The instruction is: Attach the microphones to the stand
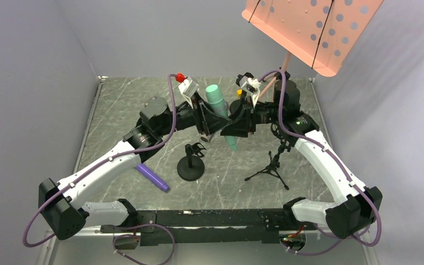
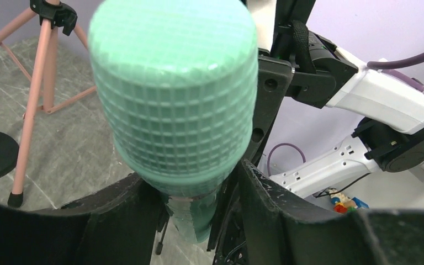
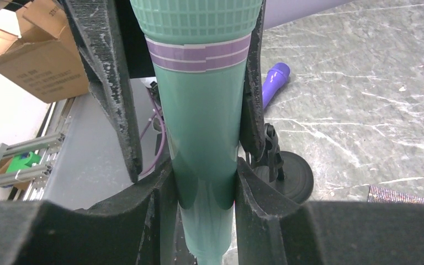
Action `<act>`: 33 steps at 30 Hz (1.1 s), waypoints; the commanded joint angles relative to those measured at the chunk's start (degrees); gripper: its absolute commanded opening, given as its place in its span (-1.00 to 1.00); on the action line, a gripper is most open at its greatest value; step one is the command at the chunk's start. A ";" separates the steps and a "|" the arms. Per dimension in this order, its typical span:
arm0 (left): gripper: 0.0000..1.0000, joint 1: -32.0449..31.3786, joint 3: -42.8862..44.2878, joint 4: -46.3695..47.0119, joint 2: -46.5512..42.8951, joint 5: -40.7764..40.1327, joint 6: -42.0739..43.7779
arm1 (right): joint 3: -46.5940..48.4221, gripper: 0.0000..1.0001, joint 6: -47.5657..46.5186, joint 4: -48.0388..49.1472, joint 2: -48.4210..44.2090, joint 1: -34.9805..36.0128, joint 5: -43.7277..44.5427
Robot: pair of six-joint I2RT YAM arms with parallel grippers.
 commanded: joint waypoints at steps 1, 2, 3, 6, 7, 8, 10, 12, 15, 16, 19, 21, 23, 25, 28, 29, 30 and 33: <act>0.09 -0.22 -0.23 5.32 -1.30 -1.35 -1.29 | 0.19 -0.81 -1.14 1.53 -1.48 0.18 -1.62; 0.09 -0.26 -0.85 6.07 -1.63 -1.71 -1.42 | 0.19 -0.81 -1.09 1.65 -1.50 0.16 -1.74; 0.08 -0.23 -1.52 6.79 -1.95 -2.03 -1.49 | 0.12 -0.81 -1.02 1.81 -1.38 0.18 -1.87; -0.12 -0.22 -1.98 8.13 -2.15 -1.66 -1.43 | -0.06 -0.81 -0.47 2.41 -1.26 0.14 -2.08; -0.31 -0.26 -1.66 7.93 -1.88 -1.46 -1.28 | -0.07 -0.80 -0.36 2.46 -1.21 0.17 -2.14; -0.46 -0.23 -1.19 7.36 -1.52 -1.13 -1.18 | -0.07 -0.80 -0.35 2.47 -1.17 0.22 -2.15; -0.82 -0.24 -0.57 6.53 -1.00 -0.30 -0.92 | -0.07 -0.72 -0.26 2.43 -1.08 0.14 -1.89; -1.00 -0.22 -0.76 6.68 -1.25 0.23 -0.70 | -0.29 -0.44 -0.70 2.01 -1.37 0.18 -1.28; -1.00 0.01 -2.59 7.22 -3.55 -0.49 0.15 | -0.56 0.23 -3.47 -0.01 -1.92 0.14 -0.39; -1.00 0.41 -3.44 7.16 -4.61 -0.81 0.38 | -0.11 0.44 -5.13 -1.44 -2.01 0.08 -0.07; -1.00 2.46 -6.38 6.33 -8.45 -0.97 0.78 | 2.12 0.80 -12.94 -8.05 -1.49 -0.12 1.22; -1.00 4.45 -9.02 5.05 -11.86 -1.12 1.23 | 4.50 0.88 -19.66 -14.06 -0.59 -0.26 3.18; -1.00 6.24 -11.67 3.58 -15.79 -1.41 2.26 | 6.48 0.92 -25.52 -19.07 0.93 -0.37 5.08; -1.00 7.60 -13.92 0.81 -20.47 -2.59 4.42 | 7.28 0.92 -30.77 -22.18 3.12 -0.36 7.28; -1.00 8.45 -15.49 -5.67 -26.22 -5.14 8.00 | 7.10 0.71 -34.64 -21.97 6.80 -0.35 9.05; -1.00 8.54 -15.88 -7.55 -27.95 -6.08 9.13 | 7.22 0.46 -37.40 -22.31 8.43 -0.34 8.26; -1.00 8.56 -16.03 -9.42 -29.44 -6.83 10.19 | 7.49 0.24 -40.97 -23.32 10.08 -0.34 7.28; -1.00 8.57 -16.77 -13.43 -33.91 -9.30 12.57 | 9.35 -0.56 -50.94 -27.42 15.40 0.25 3.74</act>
